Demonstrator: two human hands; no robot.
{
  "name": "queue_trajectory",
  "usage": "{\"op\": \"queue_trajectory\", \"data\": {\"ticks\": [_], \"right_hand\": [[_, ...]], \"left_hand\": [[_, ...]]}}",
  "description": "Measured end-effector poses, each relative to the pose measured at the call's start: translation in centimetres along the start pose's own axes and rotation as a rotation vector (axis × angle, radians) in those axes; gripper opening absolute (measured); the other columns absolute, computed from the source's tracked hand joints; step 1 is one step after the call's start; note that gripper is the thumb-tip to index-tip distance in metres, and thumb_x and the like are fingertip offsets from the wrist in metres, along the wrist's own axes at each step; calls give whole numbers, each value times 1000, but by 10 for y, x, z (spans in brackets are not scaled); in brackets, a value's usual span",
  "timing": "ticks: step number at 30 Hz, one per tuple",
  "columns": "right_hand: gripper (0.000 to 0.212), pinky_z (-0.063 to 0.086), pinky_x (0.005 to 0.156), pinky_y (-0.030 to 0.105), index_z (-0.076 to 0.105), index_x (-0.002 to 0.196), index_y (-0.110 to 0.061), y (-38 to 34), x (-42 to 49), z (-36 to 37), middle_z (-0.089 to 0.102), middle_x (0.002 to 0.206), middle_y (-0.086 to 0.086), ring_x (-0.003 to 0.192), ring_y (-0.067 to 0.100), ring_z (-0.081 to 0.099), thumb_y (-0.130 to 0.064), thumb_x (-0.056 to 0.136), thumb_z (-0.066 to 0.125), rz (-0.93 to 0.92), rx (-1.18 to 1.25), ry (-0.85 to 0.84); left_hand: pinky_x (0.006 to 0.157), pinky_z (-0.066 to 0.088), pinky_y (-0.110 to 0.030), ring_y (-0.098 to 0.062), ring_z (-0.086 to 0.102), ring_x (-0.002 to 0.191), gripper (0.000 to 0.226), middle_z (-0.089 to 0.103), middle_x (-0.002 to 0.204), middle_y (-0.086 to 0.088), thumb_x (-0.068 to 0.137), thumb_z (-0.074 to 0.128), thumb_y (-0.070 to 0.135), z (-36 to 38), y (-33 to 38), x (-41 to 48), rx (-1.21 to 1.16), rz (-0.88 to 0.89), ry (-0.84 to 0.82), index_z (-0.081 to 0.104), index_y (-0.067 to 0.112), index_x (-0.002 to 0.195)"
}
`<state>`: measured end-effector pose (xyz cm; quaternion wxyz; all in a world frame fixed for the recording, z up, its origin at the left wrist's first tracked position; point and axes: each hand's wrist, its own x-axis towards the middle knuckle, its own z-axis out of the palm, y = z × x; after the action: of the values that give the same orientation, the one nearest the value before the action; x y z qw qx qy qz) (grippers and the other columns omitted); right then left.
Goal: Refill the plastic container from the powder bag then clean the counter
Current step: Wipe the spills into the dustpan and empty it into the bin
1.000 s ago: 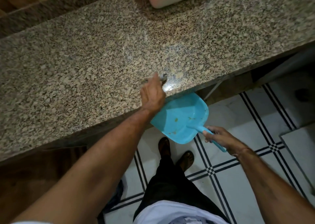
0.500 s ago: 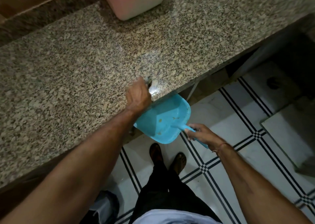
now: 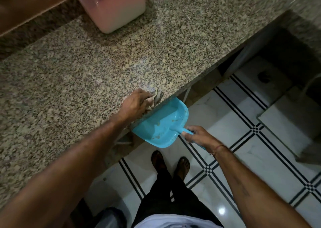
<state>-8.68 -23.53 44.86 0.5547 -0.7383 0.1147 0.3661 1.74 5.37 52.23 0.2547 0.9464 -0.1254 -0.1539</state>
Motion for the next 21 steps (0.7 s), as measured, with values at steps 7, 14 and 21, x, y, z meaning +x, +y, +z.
{"op": "queue_trajectory", "data": {"ticks": [7,14,21], "right_hand": [[9,54,78,30,73,98,-20,-11,0,25,67,85,-1,81,14,64,-27,99,68,11,5,-2],[11,51,76,32,71,86,-28,-24,4,34,67,77,1,77,14,64,-33,96,70,36,-40,28],[8,47,66,20,73,98,-22,-25,3,43,67,75,-7,69,7,62,-29,98,69,46,-6,30]], "left_hand": [[84,53,-32,-14,55,96,47,65,115,-3,93,72,19,16,12,-8,175,-13,63,61,15,138],[54,37,-14,-13,59,80,8,70,101,-10,95,70,10,-2,20,25,99,-188,-75,67,7,103],[63,40,-26,-17,60,77,10,65,89,-4,94,72,17,9,32,-6,177,-123,82,64,11,91]]}}
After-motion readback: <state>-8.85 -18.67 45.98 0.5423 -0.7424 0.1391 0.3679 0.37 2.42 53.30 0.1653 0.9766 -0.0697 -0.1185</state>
